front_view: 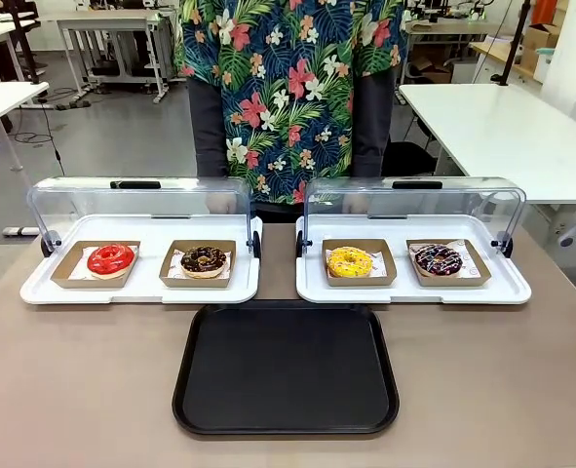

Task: Move the fourth donut from the left to the tray.
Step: Pick up the Paper togo box containing the Donut indicated by the person and place it on the Handle tray.

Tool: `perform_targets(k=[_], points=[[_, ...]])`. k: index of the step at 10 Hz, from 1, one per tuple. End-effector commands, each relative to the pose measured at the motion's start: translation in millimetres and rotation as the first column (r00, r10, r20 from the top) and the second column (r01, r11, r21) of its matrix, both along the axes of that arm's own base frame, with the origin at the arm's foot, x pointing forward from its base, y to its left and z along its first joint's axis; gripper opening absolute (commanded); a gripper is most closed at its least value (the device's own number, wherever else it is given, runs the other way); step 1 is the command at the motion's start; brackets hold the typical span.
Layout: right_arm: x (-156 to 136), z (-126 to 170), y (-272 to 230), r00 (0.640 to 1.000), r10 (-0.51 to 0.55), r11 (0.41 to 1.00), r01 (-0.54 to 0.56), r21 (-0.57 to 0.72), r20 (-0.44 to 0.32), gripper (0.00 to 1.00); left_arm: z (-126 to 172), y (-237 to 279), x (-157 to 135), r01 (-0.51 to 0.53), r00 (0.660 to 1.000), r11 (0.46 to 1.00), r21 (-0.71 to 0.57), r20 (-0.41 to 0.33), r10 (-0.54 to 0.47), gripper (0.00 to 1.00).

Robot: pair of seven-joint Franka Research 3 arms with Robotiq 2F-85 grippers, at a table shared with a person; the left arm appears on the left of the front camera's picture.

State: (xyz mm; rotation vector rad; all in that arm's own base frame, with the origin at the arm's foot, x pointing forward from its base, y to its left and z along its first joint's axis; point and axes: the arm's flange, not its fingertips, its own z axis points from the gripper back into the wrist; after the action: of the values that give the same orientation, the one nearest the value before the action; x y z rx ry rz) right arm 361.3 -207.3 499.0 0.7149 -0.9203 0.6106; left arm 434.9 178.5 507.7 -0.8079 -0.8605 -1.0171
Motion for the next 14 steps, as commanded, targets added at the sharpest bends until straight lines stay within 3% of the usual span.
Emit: perform_targets(k=[1, 14], points=[[4.3, 2.8, -2.2, 0.999, 0.008, 1.0, -0.008, 0.008, 0.037, 1.0, 0.6, 0.3, 0.1, 0.004, 1.0, 1.0, 0.014, 0.0, -0.004, 1.0], [4.3, 2.8, -2.2, 0.999, 0.008, 1.0, -0.008, 0.008, 0.037, 1.0, 0.6, 0.3, 0.1, 0.004, 1.0, 1.0, 0.014, 0.0, -0.004, 1.0]])
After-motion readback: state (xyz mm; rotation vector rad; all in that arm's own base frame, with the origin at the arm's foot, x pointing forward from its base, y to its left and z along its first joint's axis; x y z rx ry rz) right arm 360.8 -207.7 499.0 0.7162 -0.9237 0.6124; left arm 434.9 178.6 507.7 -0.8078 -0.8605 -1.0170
